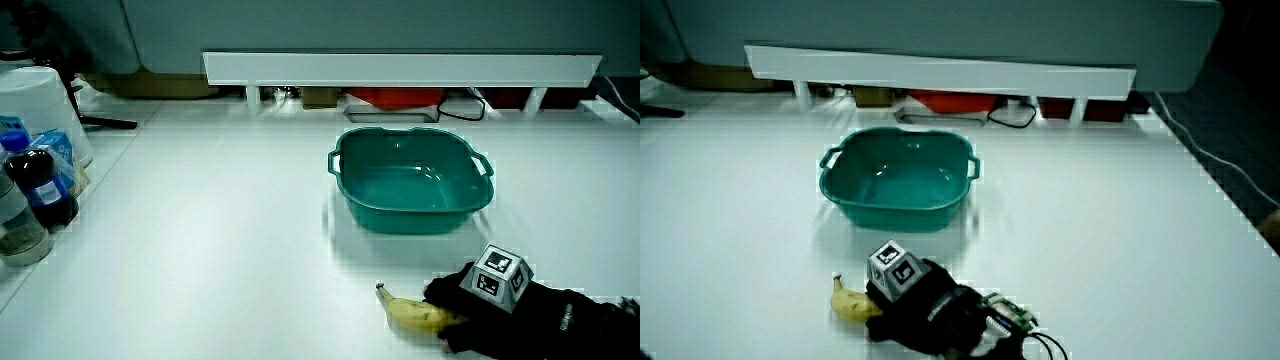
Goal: Pick banana from desk
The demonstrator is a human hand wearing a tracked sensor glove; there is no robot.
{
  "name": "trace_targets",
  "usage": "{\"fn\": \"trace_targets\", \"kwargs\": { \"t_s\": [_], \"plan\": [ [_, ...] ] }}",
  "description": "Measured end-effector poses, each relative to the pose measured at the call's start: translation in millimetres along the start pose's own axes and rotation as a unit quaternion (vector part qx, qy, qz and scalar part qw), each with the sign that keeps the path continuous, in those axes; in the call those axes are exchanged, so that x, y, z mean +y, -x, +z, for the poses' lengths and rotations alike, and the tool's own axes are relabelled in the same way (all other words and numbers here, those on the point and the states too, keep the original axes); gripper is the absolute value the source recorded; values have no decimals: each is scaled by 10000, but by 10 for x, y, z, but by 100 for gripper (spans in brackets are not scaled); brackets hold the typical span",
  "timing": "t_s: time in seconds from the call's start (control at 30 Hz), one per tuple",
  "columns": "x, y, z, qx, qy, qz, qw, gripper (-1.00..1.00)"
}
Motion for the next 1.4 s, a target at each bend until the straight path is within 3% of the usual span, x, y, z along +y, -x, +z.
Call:
{"fn": "trace_targets", "kwargs": {
  "t_s": [0.03, 0.07, 0.17, 0.23, 0.27, 0.33, 0.37, 0.4, 0.53, 0.63, 0.7, 0.83, 0.87, 1.0, 1.27, 1.4],
  "plan": [
    [-9, 2, 47, 167, -8, -5, 9999, 100],
    [-20, -1, 80, 12, 53, 0, 10000, 100],
    [-44, -11, 259, 415, 260, -8, 9988, 100],
    [-62, -30, 363, 437, 275, 1, 9987, 100],
    [-72, -42, 437, 586, 311, -2, 9978, 100],
    [-83, -64, 558, 346, 246, -18, 9991, 100],
    [-82, -71, 620, 419, 155, -25, 9990, 100],
    [-81, -81, 660, 306, 156, 1, 9994, 100],
    [-82, -158, 891, 1050, 402, -21, 9937, 100],
    [-83, -248, 1043, 1129, 441, -109, 9926, 100],
    [-85, -309, 1141, 918, 378, -197, 9949, 100],
    [-78, -434, 1285, 735, 333, -320, 9962, 100],
    [-76, -467, 1297, 217, 277, -347, 9988, 100],
    [-48, -548, 1349, -519, 115, -425, 9977, 100],
    [-1, -580, 1374, -597, 210, -458, 9969, 100],
    [37, -629, 1370, -516, 103, -487, 9974, 100]
  ]
}}
